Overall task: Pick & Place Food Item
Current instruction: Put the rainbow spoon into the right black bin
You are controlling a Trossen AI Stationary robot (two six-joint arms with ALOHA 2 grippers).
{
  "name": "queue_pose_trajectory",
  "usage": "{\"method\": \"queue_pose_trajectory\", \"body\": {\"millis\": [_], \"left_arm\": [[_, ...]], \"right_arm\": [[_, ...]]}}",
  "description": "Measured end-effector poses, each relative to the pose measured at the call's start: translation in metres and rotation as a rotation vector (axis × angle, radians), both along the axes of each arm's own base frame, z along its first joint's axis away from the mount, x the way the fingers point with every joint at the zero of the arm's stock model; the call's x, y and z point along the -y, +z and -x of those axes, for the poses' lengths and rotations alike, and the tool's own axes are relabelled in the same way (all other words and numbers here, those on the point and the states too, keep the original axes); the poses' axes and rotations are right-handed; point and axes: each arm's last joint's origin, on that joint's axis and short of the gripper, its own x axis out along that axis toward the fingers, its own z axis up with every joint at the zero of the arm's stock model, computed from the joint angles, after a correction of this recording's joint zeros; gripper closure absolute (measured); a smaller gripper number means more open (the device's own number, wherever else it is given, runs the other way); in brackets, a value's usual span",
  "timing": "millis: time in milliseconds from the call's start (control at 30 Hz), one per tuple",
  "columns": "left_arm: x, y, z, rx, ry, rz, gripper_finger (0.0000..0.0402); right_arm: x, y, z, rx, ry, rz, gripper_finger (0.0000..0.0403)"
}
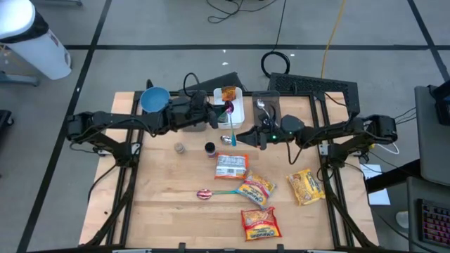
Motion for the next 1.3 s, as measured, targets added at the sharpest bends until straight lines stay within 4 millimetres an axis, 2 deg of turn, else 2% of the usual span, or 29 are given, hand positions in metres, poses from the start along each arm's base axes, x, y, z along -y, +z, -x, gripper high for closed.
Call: {"method": "queue_pose_trajectory", "body": {"millis": [200, 500, 800, 1100, 1300], "left_arm": [[0.000, 0.000, 0.000, 0.000, 0.008, 0.003, 0.0392], [0.000, 0.000, 0.000, 0.000, 0.010, 0.006, 0.0392], [0.000, 0.000, 0.000, 0.001, 0.011, 0.009, 0.0395], [0.001, -0.001, 0.000, -0.006, 0.003, 0.006, 0.0396], [0.002, -0.001, 0.000, -0.014, 0.000, 0.007, 0.0391]], "right_arm": [[0.001, -0.004, -0.001, -0.027, -0.022, 0.017, 0.0206], [0.002, 0.004, -0.006, -0.024, -0.023, 0.059, 0.0206], [0.003, -0.006, -0.028, -0.061, 0.044, 0.029, 0.0206], [0.003, -0.002, -0.032, -0.021, 0.057, 0.036, 0.0207], [0.003, -0.001, -0.032, -0.020, 0.057, 0.036, 0.0233]]}}
